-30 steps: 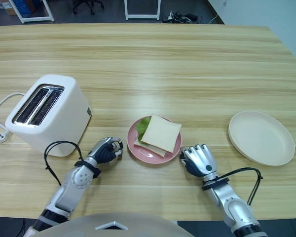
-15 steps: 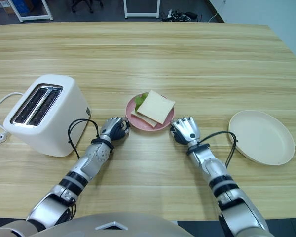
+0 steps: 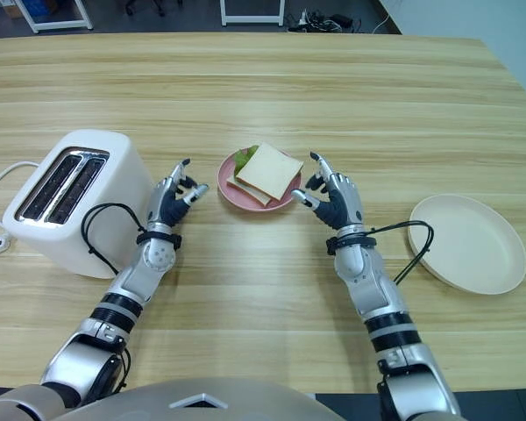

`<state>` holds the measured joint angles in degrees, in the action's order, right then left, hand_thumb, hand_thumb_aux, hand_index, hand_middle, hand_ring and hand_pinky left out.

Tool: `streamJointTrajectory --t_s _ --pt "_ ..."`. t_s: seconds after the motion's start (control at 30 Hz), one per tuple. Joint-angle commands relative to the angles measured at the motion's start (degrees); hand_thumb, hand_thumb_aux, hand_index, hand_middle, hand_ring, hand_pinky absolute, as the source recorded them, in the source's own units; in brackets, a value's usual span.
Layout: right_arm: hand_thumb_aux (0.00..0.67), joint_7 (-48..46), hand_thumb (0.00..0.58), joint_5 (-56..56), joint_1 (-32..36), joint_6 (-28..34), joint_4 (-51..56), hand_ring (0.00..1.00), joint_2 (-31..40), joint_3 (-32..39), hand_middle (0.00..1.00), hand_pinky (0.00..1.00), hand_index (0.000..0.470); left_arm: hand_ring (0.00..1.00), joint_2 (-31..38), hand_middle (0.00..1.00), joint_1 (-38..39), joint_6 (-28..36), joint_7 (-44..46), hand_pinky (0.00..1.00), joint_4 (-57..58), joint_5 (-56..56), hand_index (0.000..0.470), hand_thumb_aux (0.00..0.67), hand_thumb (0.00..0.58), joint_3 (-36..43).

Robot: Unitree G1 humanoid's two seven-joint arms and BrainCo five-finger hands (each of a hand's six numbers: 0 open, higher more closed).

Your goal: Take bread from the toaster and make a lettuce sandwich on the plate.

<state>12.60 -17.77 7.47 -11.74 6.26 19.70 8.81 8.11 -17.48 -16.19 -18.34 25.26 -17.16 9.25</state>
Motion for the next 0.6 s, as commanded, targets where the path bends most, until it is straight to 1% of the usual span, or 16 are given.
streamJointTrajectory --t_s 0.03,0.1,0.23,0.53,0.6 --pt "0.0 -3.8 0.0 12.09 -2.06 5.01 -3.02 0.0 -7.55 -4.25 0.0 0.0 0.0 0.0 -5.12 0.0 2.94 -6.25 10.59 0.0 -1.32 20.49 0.0 0.0 0.0 -8.45" --pt "0.0 -4.4 0.0 14.07 -1.4 5.39 -1.59 0.0 -9.46 -5.14 0.0 0.0 0.0 0.0 -5.77 0.0 2.72 -6.67 12.63 0.0 -0.81 22.84 0.0 0.0 0.0 -9.54" --pt "0.0 -4.87 0.0 15.25 -0.04 3.78 1.73 0.0 -11.71 -6.82 0.0 0.0 0.0 0.0 -7.15 0.0 1.91 -5.43 17.82 0.0 -1.21 27.57 0.0 0.0 0.0 -11.26" --pt "0.0 -5.88 0.0 15.49 3.04 1.43 7.05 0.0 -13.31 -9.11 0.0 0.0 0.0 0.0 -7.54 0.0 -0.01 -9.18 21.68 0.0 1.15 25.45 0.0 0.0 0.0 -11.57" --pt "0.0 -7.66 0.0 17.54 2.97 2.27 6.5 0.0 -13.58 -9.99 0.0 0.0 0.0 0.0 -7.73 0.0 -0.3 -9.62 22.26 0.0 1.73 25.44 0.0 0.0 0.0 -11.66"
